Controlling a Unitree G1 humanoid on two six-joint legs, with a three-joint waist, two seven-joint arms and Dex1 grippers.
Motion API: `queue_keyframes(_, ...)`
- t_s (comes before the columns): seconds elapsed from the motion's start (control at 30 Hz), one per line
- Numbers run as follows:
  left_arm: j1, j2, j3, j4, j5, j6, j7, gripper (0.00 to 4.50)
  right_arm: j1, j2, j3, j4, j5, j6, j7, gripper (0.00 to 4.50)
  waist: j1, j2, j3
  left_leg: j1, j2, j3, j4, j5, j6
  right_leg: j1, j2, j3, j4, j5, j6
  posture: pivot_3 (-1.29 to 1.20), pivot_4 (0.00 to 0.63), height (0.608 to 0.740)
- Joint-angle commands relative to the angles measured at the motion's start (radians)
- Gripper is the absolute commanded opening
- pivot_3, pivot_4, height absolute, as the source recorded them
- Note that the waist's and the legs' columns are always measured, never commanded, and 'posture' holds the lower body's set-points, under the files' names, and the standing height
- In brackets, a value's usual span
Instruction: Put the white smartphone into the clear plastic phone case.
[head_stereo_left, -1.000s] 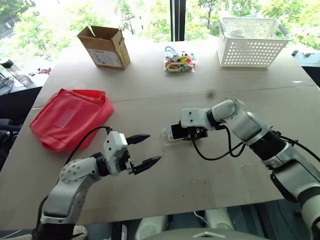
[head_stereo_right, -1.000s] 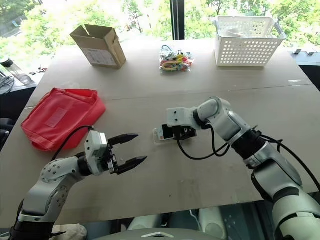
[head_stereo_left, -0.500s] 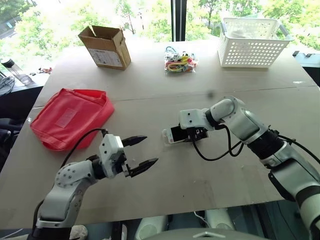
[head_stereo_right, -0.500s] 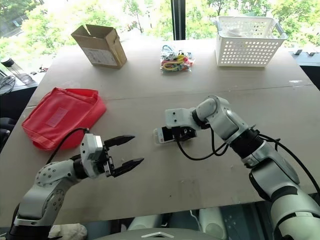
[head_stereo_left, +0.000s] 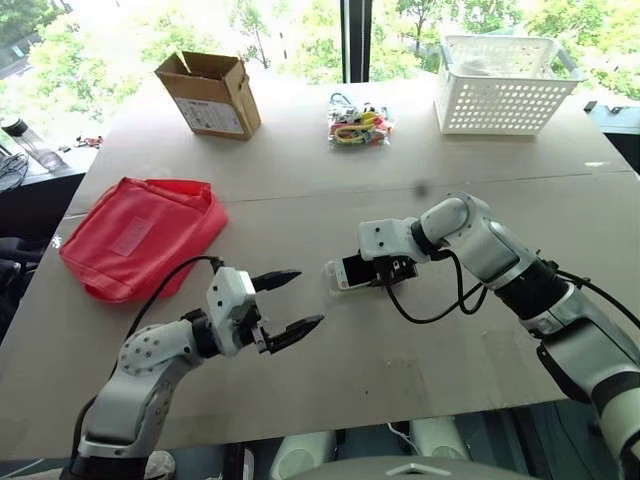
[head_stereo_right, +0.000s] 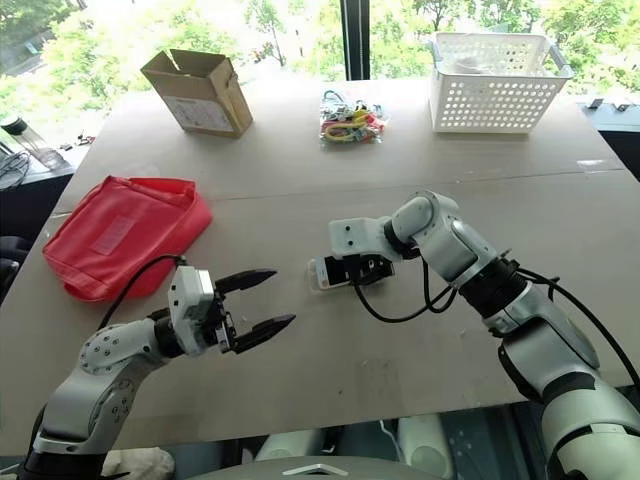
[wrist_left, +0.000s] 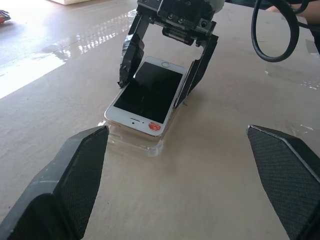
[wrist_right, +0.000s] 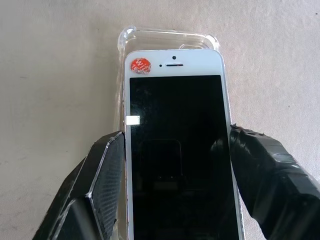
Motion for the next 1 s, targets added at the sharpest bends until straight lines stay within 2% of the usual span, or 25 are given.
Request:
queue_keyframes(0.03,-0.003,0.006,0.0,-0.043,-0.006,0.001,0.008,4.5,0.007,-0.002,0.002,-0.039,-0.007,0.012,0.014,2.76,0.0,0.0,0.0,0.0,0.0,0.0,0.0,0.0,0.0,0.0,0.0,0.0,0.001,0.0,0.0,0.0,0.15,0.74)
queue_keyframes(0.4,-0.009,0.007,-0.003,-0.033,0.0,0.003,0.014,4.5,0.008,0.014,-0.026,-0.061,0.006,0.093,-0.002,2.76,0.0,0.0,0.0,0.001,0.0,0.0,0.0,0.001,-0.001,-0.001,0.0,0.0,0.004,0.0,0.0,0.0,0.15,0.74)
queue_keyframes(0.7,-0.04,0.003,-0.04,-0.099,-0.003,0.072,0.08,4.5,0.003,0.004,-0.024,-0.097,0.023,0.138,0.01,2.76,-0.001,0.0,0.0,0.001,0.0,0.001,0.001,0.001,-0.001,-0.001,0.0,0.001,0.005,0.0,0.0,0.0,0.15,0.74)
queue_keyframes(1.0,0.006,0.015,-0.007,-0.054,-0.003,0.02,0.039,4.5,0.006,0.001,-0.018,-0.119,0.029,0.154,0.008,2.76,-0.001,0.0,0.0,0.001,0.0,0.001,0.001,0.001,-0.001,-0.001,0.0,0.001,0.005,0.0,0.0,0.0,0.15,0.74)
